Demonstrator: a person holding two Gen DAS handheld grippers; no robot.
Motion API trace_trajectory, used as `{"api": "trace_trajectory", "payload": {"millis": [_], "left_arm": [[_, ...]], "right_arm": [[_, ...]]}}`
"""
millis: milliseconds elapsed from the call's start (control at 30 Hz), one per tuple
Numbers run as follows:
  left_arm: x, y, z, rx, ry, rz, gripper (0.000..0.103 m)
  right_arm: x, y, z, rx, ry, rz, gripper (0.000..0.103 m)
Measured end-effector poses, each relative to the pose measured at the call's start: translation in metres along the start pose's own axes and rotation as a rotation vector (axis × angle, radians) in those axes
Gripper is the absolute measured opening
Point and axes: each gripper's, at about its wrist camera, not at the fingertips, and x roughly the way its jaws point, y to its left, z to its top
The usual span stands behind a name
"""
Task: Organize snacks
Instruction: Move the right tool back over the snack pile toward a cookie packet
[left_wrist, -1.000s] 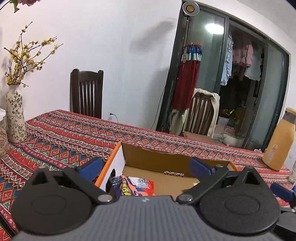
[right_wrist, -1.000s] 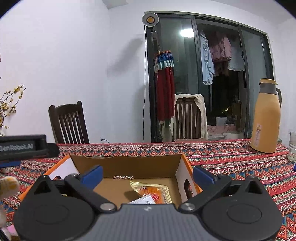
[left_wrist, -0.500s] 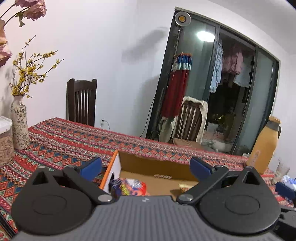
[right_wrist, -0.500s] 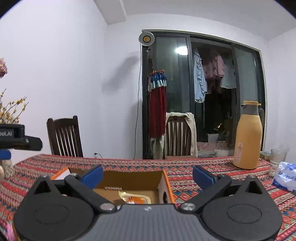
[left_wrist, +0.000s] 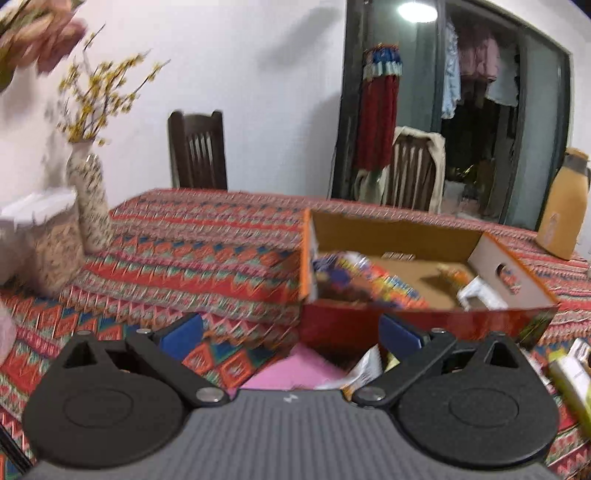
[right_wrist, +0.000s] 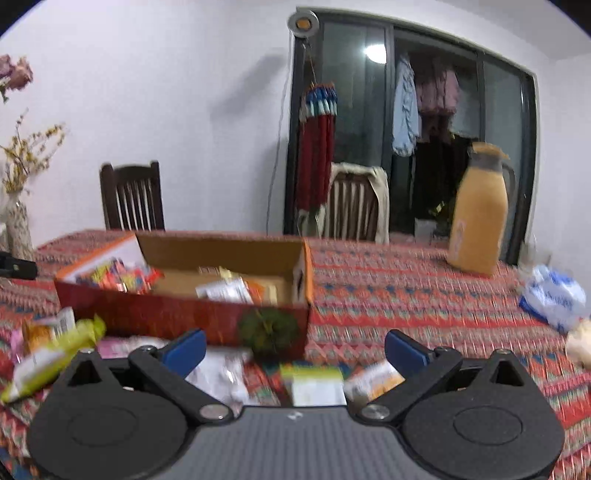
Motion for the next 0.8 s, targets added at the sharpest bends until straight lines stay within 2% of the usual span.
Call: {"api": "trace_trajectory", "payload": {"millis": [167, 367, 633, 800], "left_arm": [[0.015, 0.010, -0.018, -0.048, 0.033, -0.003, 0.103], [0.025, 0.012, -0.025, -0.056, 0.034, -0.001, 0.103], [0.027, 0.016, -0.025, -0.092, 0.046, -0.012, 0.103], [0.030, 0.019, -0.026, -0.105, 0.059, -0.021, 0.103]], "right_arm": [[0.000, -0.015, -0.022, 0.064, 0.065, -0.036, 0.103], [-0.005, -0.026, -0.032, 0.090, 0.083, -0.070, 0.103], [0.022, -0.038, -0.015, 0.099, 0.090, -0.107, 0.103], [0.039, -0.059, -0.006, 0.071, 0.103, -0.178, 0.103]]}}
